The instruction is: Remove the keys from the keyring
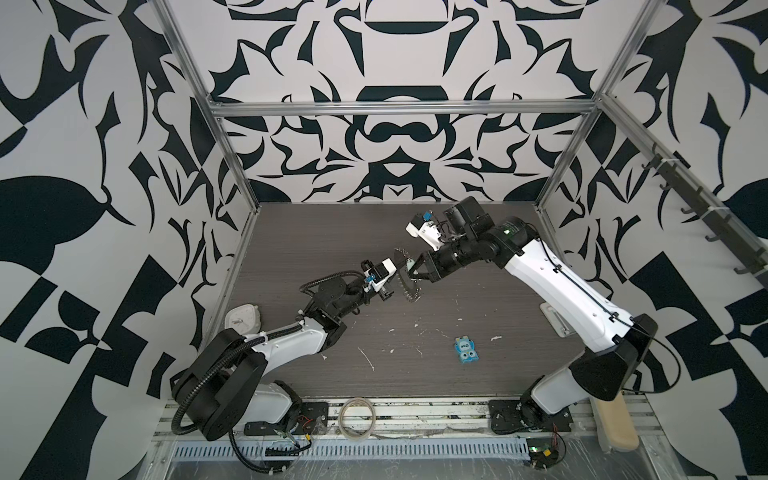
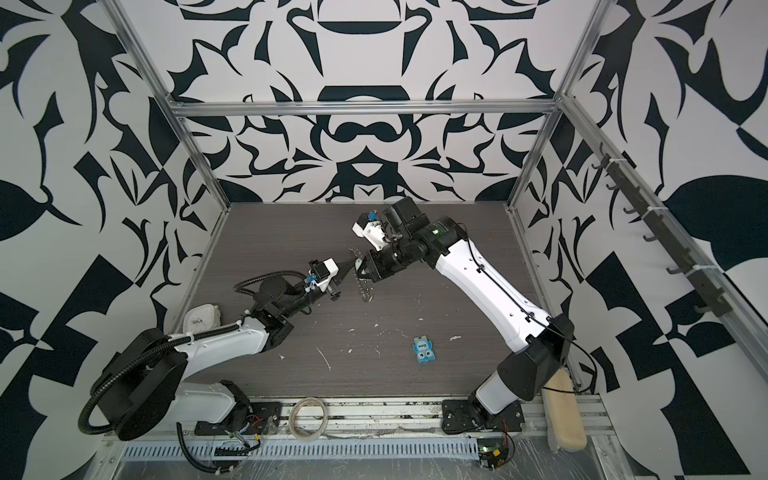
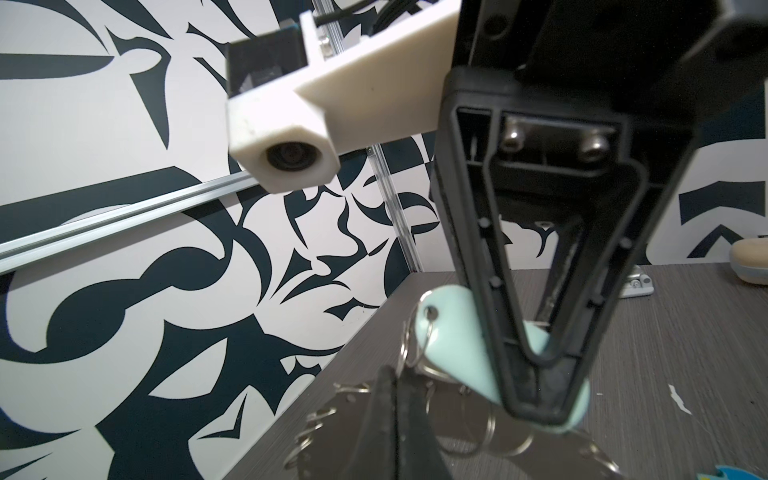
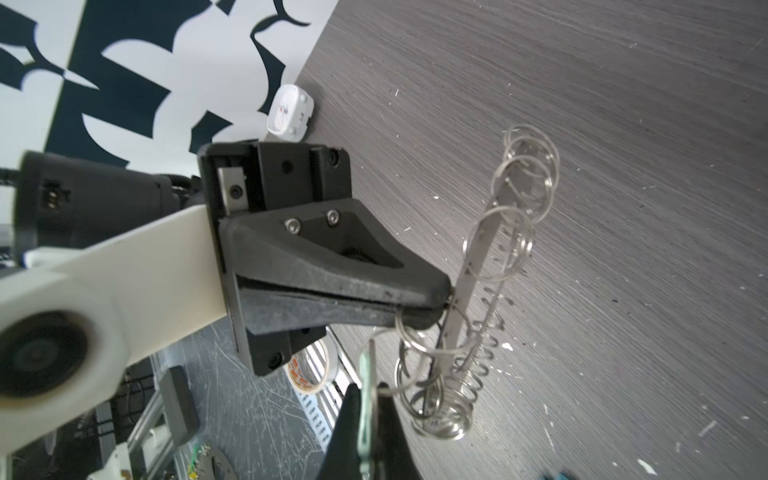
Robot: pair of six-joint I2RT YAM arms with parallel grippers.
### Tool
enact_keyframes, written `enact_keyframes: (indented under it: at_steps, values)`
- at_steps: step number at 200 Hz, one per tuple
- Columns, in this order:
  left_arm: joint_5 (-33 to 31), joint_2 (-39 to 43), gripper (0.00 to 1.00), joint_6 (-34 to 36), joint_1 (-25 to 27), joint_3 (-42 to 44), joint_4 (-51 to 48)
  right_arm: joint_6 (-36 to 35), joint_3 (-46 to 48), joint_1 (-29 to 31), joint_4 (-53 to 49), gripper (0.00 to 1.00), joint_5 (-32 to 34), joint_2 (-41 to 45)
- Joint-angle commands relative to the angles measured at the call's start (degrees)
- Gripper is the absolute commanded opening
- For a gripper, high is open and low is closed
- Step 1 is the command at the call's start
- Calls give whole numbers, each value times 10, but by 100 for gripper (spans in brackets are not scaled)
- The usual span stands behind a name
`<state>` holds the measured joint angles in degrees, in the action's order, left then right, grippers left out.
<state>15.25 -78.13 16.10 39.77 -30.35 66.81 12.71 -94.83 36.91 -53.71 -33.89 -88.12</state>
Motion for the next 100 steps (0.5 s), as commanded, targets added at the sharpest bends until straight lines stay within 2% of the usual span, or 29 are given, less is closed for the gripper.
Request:
enact_keyframes:
  at_steps: [1,30,43,100]
  values:
    - [-8,-9,0,-14,5,6,59,36,15,5,70,0,-38,25]
    - [-7,-9,0,-17,6,4,61,56,47,5,105,0,-22,42]
    - [-8,-9,0,-18,6,4,61,63,58,5,119,5,-19,50]
    - [-7,-10,0,-22,6,-1,63,64,67,8,113,46,-8,69]
